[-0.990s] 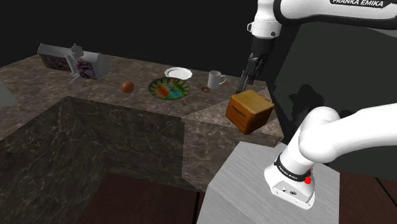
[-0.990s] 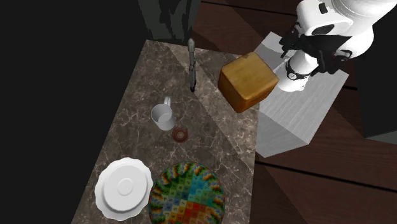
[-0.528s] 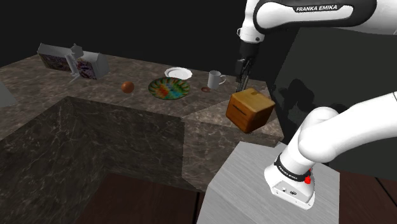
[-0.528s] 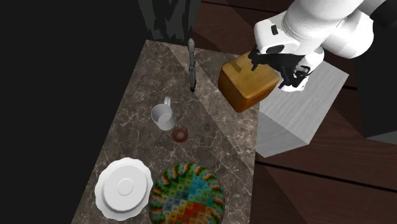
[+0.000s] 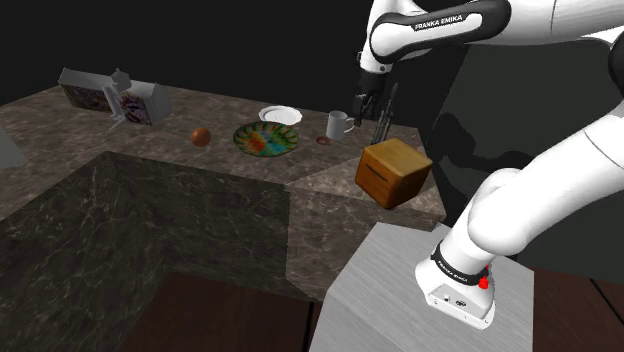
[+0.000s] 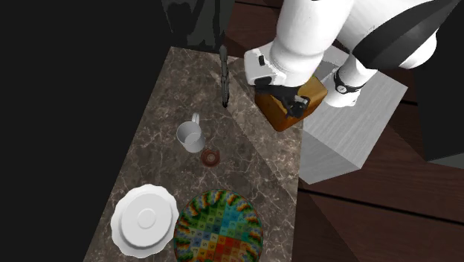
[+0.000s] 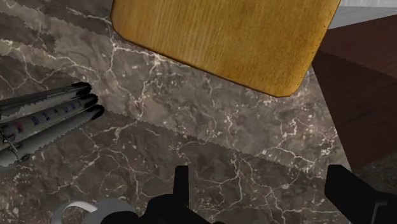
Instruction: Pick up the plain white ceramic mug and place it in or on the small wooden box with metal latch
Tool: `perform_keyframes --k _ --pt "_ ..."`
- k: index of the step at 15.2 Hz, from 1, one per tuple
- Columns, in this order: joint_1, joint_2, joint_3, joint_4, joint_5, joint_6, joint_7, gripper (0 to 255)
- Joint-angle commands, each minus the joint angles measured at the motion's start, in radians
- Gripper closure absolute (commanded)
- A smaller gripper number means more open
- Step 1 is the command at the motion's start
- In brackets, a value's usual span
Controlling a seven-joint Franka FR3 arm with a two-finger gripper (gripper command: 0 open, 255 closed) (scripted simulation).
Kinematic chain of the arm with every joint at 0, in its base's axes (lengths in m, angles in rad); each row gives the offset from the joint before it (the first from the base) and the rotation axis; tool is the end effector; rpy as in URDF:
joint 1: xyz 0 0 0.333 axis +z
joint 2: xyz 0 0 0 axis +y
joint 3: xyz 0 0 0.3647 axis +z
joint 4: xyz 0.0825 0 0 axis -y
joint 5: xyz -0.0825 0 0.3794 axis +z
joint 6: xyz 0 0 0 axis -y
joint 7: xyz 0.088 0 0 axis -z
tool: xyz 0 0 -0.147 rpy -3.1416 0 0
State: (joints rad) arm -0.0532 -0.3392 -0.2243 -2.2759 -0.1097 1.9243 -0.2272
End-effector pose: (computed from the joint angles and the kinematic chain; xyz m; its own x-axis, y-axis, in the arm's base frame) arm 0.4068 -0.1350 0.4935 0.9997 0.0015 -0.0252 0.0021 -0.9997 0.0230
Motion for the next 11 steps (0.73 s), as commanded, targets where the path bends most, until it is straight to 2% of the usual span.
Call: perform_keyframes --k 1,11 --pt "-0.002 0.075 -0.022 0.044 0.012 0.043 -0.029 0" --pt "-0.033 0.446 -0.093 0.318 0.147 0.176 -0.191 0"
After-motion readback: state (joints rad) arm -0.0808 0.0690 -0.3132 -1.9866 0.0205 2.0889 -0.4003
